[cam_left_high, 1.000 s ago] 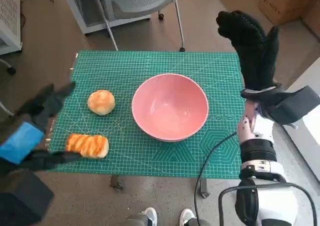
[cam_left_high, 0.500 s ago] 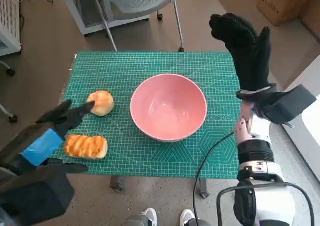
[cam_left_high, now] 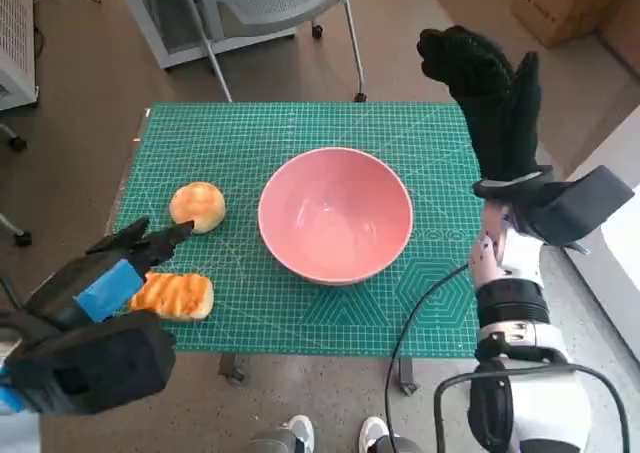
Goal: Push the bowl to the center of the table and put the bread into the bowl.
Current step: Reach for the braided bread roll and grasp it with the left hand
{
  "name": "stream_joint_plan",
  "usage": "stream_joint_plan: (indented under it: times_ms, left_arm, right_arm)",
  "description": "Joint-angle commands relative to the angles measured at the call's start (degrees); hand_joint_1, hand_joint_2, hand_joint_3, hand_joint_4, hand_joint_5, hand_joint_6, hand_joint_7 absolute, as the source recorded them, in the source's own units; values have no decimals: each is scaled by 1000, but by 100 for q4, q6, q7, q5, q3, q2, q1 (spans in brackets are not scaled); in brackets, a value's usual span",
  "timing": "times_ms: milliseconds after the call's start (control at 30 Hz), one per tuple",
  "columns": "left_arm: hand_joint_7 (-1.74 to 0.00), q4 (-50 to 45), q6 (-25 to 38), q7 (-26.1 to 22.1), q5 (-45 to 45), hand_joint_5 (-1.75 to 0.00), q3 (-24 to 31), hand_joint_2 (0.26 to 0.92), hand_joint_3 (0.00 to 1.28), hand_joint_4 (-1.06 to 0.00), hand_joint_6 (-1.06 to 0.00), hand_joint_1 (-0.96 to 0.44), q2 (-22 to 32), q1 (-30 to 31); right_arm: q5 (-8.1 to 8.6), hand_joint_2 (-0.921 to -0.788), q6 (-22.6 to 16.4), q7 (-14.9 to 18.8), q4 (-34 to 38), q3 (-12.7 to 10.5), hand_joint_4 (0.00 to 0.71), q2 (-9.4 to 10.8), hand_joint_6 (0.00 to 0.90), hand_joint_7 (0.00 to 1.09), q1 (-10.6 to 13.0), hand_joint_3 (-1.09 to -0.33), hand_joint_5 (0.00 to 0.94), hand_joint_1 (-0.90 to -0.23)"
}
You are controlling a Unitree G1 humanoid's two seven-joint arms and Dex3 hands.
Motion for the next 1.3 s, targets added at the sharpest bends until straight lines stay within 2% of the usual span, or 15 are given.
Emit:
stream_joint_plan:
  times_ms: [33, 633, 900, 1300]
  left_arm:
    - [-11, 305, -104, 97, 288, -7, -268, 685, 7, -79, -246, -180, 38, -65]
    - [-14, 1450, -1070, 355, 940, -9, -710, 690, 4, -128, -306, -176, -289, -10]
    - [-22, 1831, -1366, 553, 1311, -14, -810, 699, 6, -176, -364, -79, -532, 5]
    - [-24, 2222, -1890, 792, 1819, -25, -891, 743, 21, -370, -505, 117, -855, 142]
  right_arm:
    - [29, -921, 99, 59, -29, 6, 198, -28, 350, 7, 123, -632, 3, -709]
    - [120, -921, 160, 145, -68, -56, 199, -94, 350, 5, 140, -633, 2, -706]
    - [152, -921, 197, 150, -80, -61, 200, -112, 350, 5, 135, -633, 2, -702]
    - [114, -921, 228, 80, -231, -15, 201, -103, 366, 11, 188, -622, 2, -721]
